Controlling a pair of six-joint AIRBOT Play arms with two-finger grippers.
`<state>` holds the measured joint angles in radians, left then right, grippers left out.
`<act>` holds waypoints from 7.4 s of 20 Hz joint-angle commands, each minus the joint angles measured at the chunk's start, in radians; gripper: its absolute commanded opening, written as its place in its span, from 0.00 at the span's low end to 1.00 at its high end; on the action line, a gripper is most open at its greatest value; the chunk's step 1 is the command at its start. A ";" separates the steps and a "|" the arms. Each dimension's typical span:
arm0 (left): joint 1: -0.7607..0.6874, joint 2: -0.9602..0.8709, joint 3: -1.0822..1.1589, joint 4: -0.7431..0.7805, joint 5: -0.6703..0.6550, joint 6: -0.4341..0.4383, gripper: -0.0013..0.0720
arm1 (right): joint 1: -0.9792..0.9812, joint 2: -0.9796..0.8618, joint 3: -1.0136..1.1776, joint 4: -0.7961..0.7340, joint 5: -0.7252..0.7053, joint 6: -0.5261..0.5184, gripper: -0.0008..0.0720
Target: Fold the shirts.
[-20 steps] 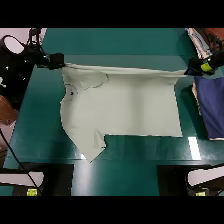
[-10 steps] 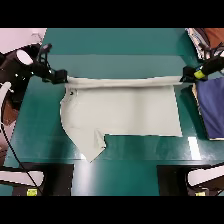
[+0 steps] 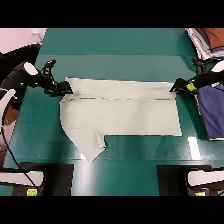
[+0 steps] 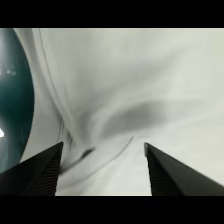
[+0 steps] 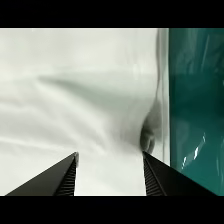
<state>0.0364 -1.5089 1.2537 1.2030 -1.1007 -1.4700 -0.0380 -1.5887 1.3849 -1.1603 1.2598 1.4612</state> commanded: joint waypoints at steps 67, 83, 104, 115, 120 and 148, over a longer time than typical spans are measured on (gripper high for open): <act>-0.024 0.942 -0.470 -0.082 -0.301 -0.092 0.05 | -0.206 0.897 -0.537 -0.115 0.302 0.001 0.03; -0.024 0.361 -0.411 -0.113 0.184 0.063 0.85 | -0.008 0.100 -0.101 0.072 0.108 -0.041 0.54; -0.360 0.227 -0.228 -0.363 0.273 -0.023 0.05 | -0.186 -0.081 -0.222 0.314 0.151 -0.287 0.04; -0.615 -0.224 0.107 -0.375 0.271 -0.023 0.05 | 0.034 0.280 0.000 0.462 0.148 -0.227 0.03; -0.619 -0.261 0.131 -0.374 0.257 -0.026 0.05 | 0.221 0.298 0.130 0.463 0.116 -0.185 0.03; 0.117 0.490 0.131 0.089 -0.037 -0.014 0.06 | 0.998 -0.129 0.276 0.527 -0.281 -0.270 0.64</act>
<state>0.1223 -1.0393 1.3846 1.2785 -1.1004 -1.4910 0.9817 -1.6791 1.6272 -0.5861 0.8520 1.1702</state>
